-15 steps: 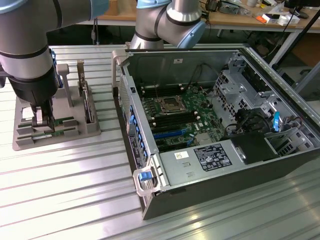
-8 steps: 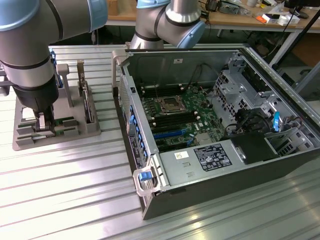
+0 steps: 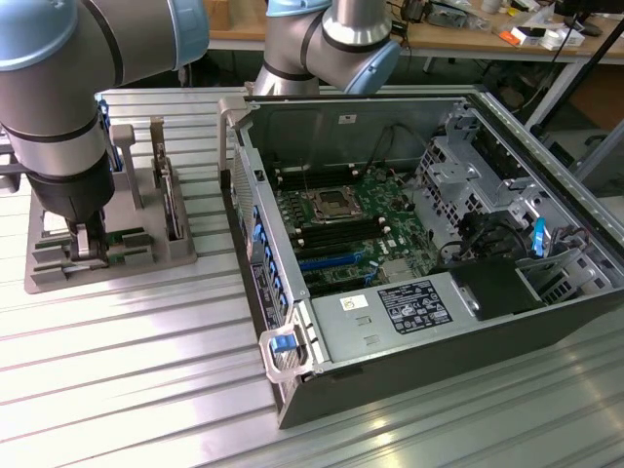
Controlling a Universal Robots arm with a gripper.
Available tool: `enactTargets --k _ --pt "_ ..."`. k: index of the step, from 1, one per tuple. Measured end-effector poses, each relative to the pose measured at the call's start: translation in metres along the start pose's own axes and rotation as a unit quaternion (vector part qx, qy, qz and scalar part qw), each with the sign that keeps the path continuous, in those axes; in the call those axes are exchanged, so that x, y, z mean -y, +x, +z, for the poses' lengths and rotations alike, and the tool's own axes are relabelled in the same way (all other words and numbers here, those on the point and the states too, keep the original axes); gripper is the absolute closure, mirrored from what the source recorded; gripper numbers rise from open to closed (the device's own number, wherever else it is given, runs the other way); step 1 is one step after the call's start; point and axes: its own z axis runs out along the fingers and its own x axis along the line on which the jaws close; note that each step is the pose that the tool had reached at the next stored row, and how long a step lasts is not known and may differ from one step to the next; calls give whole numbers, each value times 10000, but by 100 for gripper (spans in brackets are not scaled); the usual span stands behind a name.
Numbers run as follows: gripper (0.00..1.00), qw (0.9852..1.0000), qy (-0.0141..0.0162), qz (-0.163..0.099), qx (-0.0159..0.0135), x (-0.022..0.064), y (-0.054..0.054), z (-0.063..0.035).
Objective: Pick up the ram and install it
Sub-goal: 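Pick up the ram and move it above insertion slot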
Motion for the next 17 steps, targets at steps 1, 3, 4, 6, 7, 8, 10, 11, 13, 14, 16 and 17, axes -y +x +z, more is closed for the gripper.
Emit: enactTargets --k 1,3,4,6,7,8,10,11,13,14,16,17 --pt "72 10000 0 0 0 0 0 0" --pt "88 10000 0 0 0 0 0 0" --pt "88 10000 0 0 0 0 0 0" --pt "88 10000 0 0 0 0 0 0" --pt "88 10000 0 0 0 0 0 0" --pt "88 10000 0 0 0 0 0 0" --pt "88 10000 0 0 0 0 0 0" --pt "88 10000 1 0 0 0 0 0" --pt "88 10000 0 0 0 -1 0 -13" --pt "88 10000 0 0 0 -2 -1 -46" --pt "88 10000 0 0 0 -4 -3 -97" --pt "88 10000 0 0 0 -5 -3 -116"
